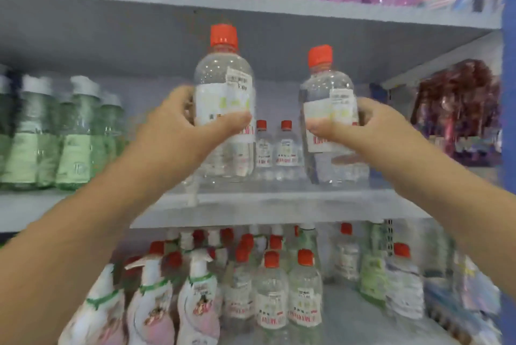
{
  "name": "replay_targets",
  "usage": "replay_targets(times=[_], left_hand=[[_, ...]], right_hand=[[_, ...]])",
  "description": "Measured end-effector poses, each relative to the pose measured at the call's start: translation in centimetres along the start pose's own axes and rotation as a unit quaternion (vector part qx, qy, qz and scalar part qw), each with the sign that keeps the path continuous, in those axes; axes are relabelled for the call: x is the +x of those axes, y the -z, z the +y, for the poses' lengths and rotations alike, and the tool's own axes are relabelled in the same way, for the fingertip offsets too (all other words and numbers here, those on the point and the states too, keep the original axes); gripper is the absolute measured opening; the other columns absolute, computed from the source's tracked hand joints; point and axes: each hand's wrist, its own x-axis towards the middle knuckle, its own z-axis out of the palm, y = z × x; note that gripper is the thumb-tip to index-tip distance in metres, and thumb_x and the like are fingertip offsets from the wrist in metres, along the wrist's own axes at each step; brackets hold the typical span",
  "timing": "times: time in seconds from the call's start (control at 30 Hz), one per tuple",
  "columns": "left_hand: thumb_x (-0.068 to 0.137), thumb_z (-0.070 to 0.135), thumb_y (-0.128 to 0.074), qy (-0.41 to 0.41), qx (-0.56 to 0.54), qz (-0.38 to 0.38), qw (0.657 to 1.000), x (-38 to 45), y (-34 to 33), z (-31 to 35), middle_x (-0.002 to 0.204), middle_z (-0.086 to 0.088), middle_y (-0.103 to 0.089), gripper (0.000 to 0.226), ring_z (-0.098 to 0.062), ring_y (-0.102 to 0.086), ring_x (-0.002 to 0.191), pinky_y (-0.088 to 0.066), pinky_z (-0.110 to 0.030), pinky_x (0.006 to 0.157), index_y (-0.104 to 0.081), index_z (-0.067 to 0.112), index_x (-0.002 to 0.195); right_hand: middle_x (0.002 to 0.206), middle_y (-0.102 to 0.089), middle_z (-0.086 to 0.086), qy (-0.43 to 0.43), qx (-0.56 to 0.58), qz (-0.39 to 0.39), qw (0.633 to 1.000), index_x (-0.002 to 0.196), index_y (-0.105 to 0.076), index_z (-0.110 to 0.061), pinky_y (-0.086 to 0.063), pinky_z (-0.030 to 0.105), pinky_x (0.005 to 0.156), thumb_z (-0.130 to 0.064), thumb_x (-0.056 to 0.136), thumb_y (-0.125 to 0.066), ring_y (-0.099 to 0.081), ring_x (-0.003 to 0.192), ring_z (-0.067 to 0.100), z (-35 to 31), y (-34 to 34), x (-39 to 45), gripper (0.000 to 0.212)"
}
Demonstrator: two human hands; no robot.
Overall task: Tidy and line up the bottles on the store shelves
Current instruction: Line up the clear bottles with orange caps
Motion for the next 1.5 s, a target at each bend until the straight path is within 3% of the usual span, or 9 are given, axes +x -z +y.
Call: replay_targets(times=[0.17, 0.27, 0.43, 0.6, 0.77, 0.9, 1.23, 1.4, 1.5], left_hand=[[0.069, 0.06, -0.083, 0.094, 0.125, -0.061, 0.986, 4.4, -4.7, -1.5, 0.099, 0.014, -0.067, 0.057, -0.005, -0.066, 0.083, -0.049, -0.025, 0.062, -0.054, 0.032, 0.11], [0.061, 0.064, -0.087, 0.135, 0.165, -0.102, 0.972, 5.9, -6.0, -3.2, 0.099, 0.011, -0.07, 0.064, -0.01, -0.07, 0.085, -0.059, -0.033, 0.071, -0.058, 0.033, 0.109], [0.028, 0.092, -0.077, 0.158, 0.215, -0.159, 0.951, 8.7, -6.6, -6.3, 0.108, 0.012, -0.072, 0.112, -0.013, -0.073, 0.091, -0.062, -0.039, 0.081, -0.057, 0.037, 0.124], [0.067, 0.069, -0.081, 0.099, 0.294, -0.154, 0.938, 10.2, -6.7, -5.2, 0.132, 0.007, -0.059, 0.104, -0.017, -0.061, 0.109, -0.051, -0.032, 0.085, -0.03, 0.032, 0.15], [0.074, 0.063, -0.079, 0.062, 0.32, -0.152, 0.933, 13.9, -6.1, -4.3, 0.144, 0.004, -0.053, 0.095, -0.022, -0.056, 0.12, -0.048, -0.034, 0.093, -0.034, 0.029, 0.151], [0.081, 0.051, -0.08, 0.03, 0.39, -0.195, 0.899, 15.7, -6.3, -5.1, 0.157, 0.002, -0.043, 0.107, -0.027, -0.053, 0.132, -0.048, -0.038, 0.104, -0.008, 0.038, 0.16], [0.087, 0.043, -0.077, -0.021, 0.406, -0.214, 0.888, 18.2, -6.5, -8.3, 0.128, 0.003, -0.055, 0.072, -0.022, -0.055, 0.11, -0.049, -0.034, 0.089, -0.04, 0.022, 0.145], [0.087, 0.04, -0.077, -0.027, 0.401, -0.208, 0.892, 18.5, -6.6, -8.7, 0.107, 0.008, -0.054, 0.06, -0.009, -0.056, 0.079, -0.044, -0.028, 0.064, -0.045, 0.024, 0.135], [0.087, 0.042, -0.077, -0.036, 0.398, -0.202, 0.894, 18.6, -6.6, -9.4, 0.114, 0.006, -0.057, 0.061, -0.017, -0.059, 0.093, -0.05, -0.032, 0.075, -0.044, 0.026, 0.136]], right_hand=[[0.106, -0.064, -0.018, -0.055, 0.011, -0.025, 0.998, 0.143, -0.038, -0.028, -0.057, 0.027, 0.072, -0.048, 0.072, -0.087, -0.067, 0.092, 0.003, 5.2, -1.5, 4.4, 0.088], [0.119, -0.066, -0.013, -0.067, -0.014, -0.049, 0.996, 0.149, -0.033, -0.028, -0.058, 0.036, 0.09, -0.056, 0.063, -0.089, -0.068, 0.103, 0.009, 8.2, -2.8, 6.3, 0.106], [0.106, -0.064, -0.014, -0.076, -0.093, -0.111, 0.987, 0.138, -0.04, -0.028, -0.06, 0.04, 0.087, -0.066, 0.06, -0.086, -0.067, 0.098, 0.011, 10.0, -4.4, 9.7, 0.098], [0.112, -0.06, -0.004, -0.103, -0.21, -0.162, 0.959, 0.158, -0.008, -0.02, -0.054, 0.029, 0.063, -0.071, 0.073, -0.075, -0.064, 0.092, 0.016, 10.0, -5.9, 11.7, 0.119], [0.116, -0.062, 0.0, -0.116, -0.263, -0.191, 0.938, 0.151, -0.027, -0.02, -0.064, 0.037, 0.065, -0.084, 0.06, -0.071, -0.07, 0.089, 0.021, 10.7, -8.4, 14.3, 0.12], [0.132, -0.062, 0.003, -0.113, -0.284, -0.289, 0.907, 0.141, -0.042, -0.026, -0.065, 0.037, 0.077, -0.079, 0.074, -0.067, -0.073, 0.09, 0.02, 8.8, -7.5, 15.6, 0.089], [0.116, -0.075, 0.002, -0.057, -0.213, -0.331, 0.918, 0.126, -0.062, -0.017, -0.06, 0.041, 0.094, -0.036, 0.091, -0.075, -0.072, 0.108, 0.022, 6.3, -6.6, 21.6, 0.042], [0.119, -0.069, -0.002, -0.028, -0.243, -0.267, 0.932, 0.117, -0.062, -0.026, -0.06, 0.045, 0.09, -0.068, 0.066, -0.076, -0.076, 0.095, 0.022, 8.0, -8.3, 22.1, 0.068], [0.114, -0.069, -0.004, -0.013, -0.245, -0.23, 0.942, 0.115, -0.059, -0.028, -0.061, 0.045, 0.087, -0.071, 0.072, -0.072, -0.075, 0.092, 0.02, 9.3, -8.9, 22.1, 0.062]])
